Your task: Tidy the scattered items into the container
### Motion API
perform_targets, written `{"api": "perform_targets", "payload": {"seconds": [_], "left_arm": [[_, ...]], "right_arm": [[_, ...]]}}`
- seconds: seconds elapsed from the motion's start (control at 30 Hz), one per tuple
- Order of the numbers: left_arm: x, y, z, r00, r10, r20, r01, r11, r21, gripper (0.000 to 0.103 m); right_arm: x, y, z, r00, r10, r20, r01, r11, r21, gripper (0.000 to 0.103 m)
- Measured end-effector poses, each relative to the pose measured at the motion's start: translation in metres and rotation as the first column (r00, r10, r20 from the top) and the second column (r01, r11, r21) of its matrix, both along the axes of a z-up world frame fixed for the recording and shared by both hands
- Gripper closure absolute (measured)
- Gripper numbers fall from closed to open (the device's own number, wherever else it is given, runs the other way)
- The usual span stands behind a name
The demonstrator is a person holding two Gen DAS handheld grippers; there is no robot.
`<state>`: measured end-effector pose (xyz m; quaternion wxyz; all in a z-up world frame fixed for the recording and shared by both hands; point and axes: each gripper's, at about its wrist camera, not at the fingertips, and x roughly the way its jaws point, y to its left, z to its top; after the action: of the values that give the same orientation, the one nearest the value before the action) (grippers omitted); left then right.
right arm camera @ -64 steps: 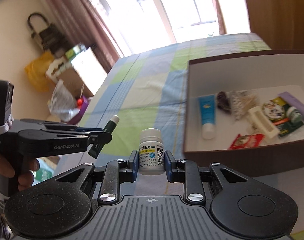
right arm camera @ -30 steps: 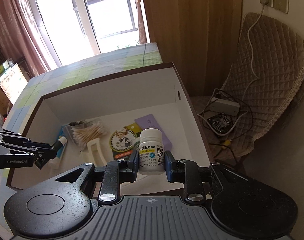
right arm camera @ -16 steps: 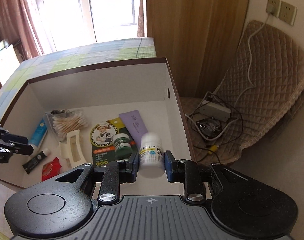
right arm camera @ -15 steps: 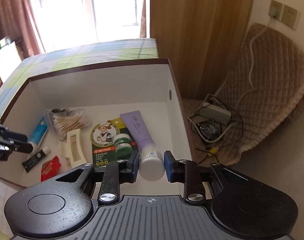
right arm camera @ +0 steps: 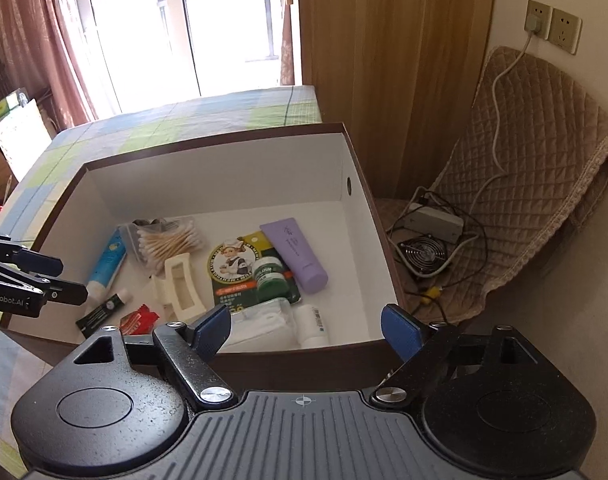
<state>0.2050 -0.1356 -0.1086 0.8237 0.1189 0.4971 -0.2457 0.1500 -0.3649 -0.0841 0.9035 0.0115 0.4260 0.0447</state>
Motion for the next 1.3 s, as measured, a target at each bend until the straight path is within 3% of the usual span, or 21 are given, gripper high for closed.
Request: {"api": "perform_targets", "payload": {"seconds": [0.2, 0.3, 0.83, 1.3], "left_arm": [[-0.008, 0.000, 0.012, 0.999, 0.027, 0.017, -0.028, 0.999, 0.025, 0.040], [-0.013, -0.002, 0.018, 0.999, 0.025, 0.041, -0.027, 0.998, 0.051, 0.036], [-0.035, 0.009, 0.034, 0.993, 0.099, 0.069, -0.104, 0.992, 0.067, 0.033], [-0.059, 0.016, 0.045, 0.986, 0.134, 0.103, -0.139, 0.989, 0.048, 0.033]], "right_arm": [[0.001, 0.008, 0.005, 0.999, -0.004, -0.039, 0.004, 1.000, 0.002, 0.015], [-0.002, 0.012, 0.005, 0.999, -0.015, -0.051, 0.016, 1.000, 0.008, 0.000], [-0.018, 0.021, 0.014, 0.987, -0.120, -0.102, 0.131, 0.986, 0.107, 0.000], [-0.035, 0.041, 0.018, 0.988, -0.120, -0.099, 0.129, 0.988, 0.087, 0.000]]}}
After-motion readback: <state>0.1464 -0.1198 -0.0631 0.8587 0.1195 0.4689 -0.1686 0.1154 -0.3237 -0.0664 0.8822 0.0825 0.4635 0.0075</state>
